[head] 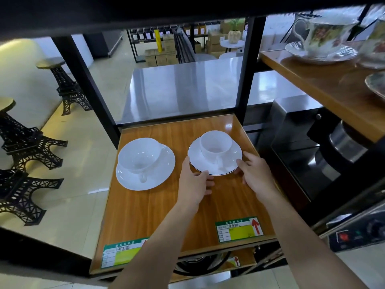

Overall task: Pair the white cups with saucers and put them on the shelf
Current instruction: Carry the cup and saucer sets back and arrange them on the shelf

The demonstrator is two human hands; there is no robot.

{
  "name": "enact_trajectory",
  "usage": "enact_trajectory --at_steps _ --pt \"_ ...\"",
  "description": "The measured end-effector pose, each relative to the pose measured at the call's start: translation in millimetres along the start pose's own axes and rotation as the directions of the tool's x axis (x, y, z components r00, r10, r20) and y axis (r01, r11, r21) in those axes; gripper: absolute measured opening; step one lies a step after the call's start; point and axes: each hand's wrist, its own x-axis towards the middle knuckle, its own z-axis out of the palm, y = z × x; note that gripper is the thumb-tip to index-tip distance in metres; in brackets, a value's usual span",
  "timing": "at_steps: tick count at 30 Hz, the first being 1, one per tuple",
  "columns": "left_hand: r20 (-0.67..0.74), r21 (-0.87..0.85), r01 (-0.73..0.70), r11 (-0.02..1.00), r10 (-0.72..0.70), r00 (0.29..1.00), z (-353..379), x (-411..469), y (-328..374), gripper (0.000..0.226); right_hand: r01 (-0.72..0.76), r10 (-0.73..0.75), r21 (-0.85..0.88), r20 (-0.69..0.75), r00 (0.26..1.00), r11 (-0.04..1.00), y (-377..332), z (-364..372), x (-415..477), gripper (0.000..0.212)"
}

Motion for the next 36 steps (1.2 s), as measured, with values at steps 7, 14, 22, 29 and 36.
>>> enact_trajectory --at_steps 7,14,22,29,36 --pt "0.045 -0.007 0.064 0.998 -0.064 0.997 -2.2 3.0 5.7 0.074 -0.029 0.032 0.104 -0.022 0.999 0.994 6.7 2.2 3.0 0.043" --pt "0.097 0.049 0.1 0.994 -0.105 0.99 -2.4 1.1 10.7 0.074 -0.022 0.03 0.096 -0.088 0.996 0.995 2.4 3.5 -6.0 0.036" --pt "0.192 0.031 0.154 0.988 -0.157 0.969 -12.4 2.2 15.6 0.084 -0.05 0.063 0.091 -0.142 0.988 0.995 2.9 3.5 -7.0 0.038" --pt "0.187 -0.007 0.161 0.987 -0.157 0.97 -11.7 3.1 14.8 0.077 -0.044 0.053 0.065 -0.14 0.989 0.997 4.6 3.7 -6.8 0.038" --pt "0.19 -0.075 0.188 0.979 -0.171 0.967 -17.1 2.4 16.5 0.067 -0.076 0.083 0.062 -0.128 0.988 0.995 -1.2 2.3 -7.2 0.049"
